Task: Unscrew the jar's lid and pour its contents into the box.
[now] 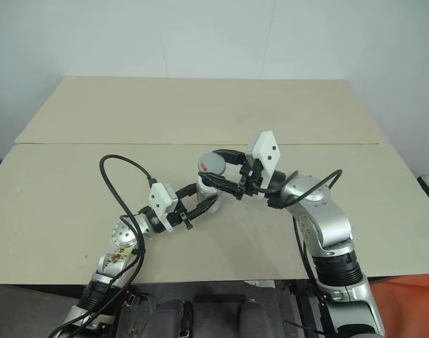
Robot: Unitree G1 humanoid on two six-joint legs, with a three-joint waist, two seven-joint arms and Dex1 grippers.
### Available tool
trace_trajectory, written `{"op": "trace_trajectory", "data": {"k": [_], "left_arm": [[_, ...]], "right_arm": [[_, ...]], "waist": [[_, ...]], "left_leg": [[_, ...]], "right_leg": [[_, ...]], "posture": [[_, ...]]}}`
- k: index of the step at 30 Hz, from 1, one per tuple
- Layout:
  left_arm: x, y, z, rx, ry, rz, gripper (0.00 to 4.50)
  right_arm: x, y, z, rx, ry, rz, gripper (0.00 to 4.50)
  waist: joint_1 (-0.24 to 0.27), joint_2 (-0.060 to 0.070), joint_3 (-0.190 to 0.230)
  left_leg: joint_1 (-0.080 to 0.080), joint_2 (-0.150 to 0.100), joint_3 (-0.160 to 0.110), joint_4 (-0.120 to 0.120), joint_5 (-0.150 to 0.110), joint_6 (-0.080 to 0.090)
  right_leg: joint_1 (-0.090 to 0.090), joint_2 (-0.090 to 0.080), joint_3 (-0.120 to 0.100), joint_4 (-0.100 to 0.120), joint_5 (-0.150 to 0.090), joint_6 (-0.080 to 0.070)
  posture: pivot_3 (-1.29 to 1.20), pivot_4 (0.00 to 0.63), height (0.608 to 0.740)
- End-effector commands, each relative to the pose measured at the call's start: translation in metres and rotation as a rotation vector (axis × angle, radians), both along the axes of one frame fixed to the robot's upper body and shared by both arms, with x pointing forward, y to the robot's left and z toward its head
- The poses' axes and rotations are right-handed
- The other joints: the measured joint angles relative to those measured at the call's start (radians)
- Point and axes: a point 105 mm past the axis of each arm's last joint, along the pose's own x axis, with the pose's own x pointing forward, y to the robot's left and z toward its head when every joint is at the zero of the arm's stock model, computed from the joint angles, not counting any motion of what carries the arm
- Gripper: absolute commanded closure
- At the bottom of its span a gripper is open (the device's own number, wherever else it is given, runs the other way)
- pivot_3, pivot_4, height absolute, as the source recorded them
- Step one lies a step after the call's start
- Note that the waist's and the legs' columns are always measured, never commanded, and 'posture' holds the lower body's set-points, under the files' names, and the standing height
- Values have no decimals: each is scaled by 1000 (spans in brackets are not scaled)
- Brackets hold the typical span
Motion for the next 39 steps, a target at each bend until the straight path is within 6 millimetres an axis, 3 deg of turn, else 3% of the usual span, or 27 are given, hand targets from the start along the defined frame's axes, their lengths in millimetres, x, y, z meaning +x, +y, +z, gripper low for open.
{"op": "trace_trajectory", "data": {"k": [1, 3, 7, 10, 16, 22, 23, 24, 28, 36, 39], "left_arm": [[1, 5, 10, -15, -38, 21, 2613], [2, 6, 11, -18, -38, 30, 2613], [10, 12, 17, -27, -41, 66, 2613], [12, 14, 21, -38, -46, 76, 2613], [12, 13, 21, -43, -43, 78, 2613], [8, 11, 19, -50, -36, 83, 2613], [8, 10, 19, -51, -35, 84, 2613], [7, 10, 18, -52, -34, 87, 2613], [6, 10, 16, -57, -25, 100, 2613], [5, 12, 14, -61, -26, 128, 2613], [8, 16, 14, -29, -22, 144, 2613]], "right_arm": [[12, -59, 3, -5, -21, -284, 1719], [12, -74, -4, -25, 2, -353, 1719], [9, -125, -45, -112, 147, -617, 1719], [3, -146, -70, -145, 246, -726, 1719], [-7, -160, -112, -223, 413, -803, 1719], [-11, -161, -129, -243, 533, -792, 1719], [-13, -161, -130, -239, 547, -780, 1719], [-13, -160, -131, -235, 557, -772, 1000], [-16, -157, -129, -258, 564, -731, 48], [-21, -155, -85, -391, 421, -661, 48], [-28, -145, -58, -432, 331, -559, 48]], "waist": [[14, 0, 0], [15, 0, 0], [15, 0, 0], [12, 0, 0], [6, 0, 0], [6, 0, 0], [6, 0, 0], [6, 0, 0], [6, 0, 0], [8, 0, 0], [8, 0, 0]], "left_leg": [[0, 0, 0, 0, 0, 0], [0, -1, 1, 0, 0, 0], [0, 0, 1, 0, 0, 0], [0, 0, 1, 0, 0, 0], [0, 0, 1, 0, 0, 0], [0, 0, 1, 0, 0, 0], [0, 0, 1, 0, 0, 0], [0, 0, 0, 0, 0, 0], [1, 0, 0, 0, 0, 0], [0, 0, 0, 0, 0, 0], [0, 0, 0, 0, 0, 0]], "right_leg": [[0, 0, 0, -1, 0, 0], [0, -1, 0, -1, 0, 0], [0, 0, 0, 0, 0, 0], [0, 0, 1, 0, 0, 0], [0, 1, 1, 0, 0, 0], [1, 1, 1, -1, 0, 0], [1, 1, 1, -1, 0, 0], [1, 1, 1, -1, 0, 0], [1, 1, 1, -1, 0, 0], [1, 1, 1, -1, 0, 1], [1, 1, 1, -1, 0, 1]], "posture": [[0, 150, 740], [0, 150, 740], [0, 150, 740], [0, 150, 740], [0, 150, 740], [0, 150, 740], [0, 150, 740], [0, 150, 740], [0, 150, 740], [0, 150, 740], [0, 150, 740]]}}
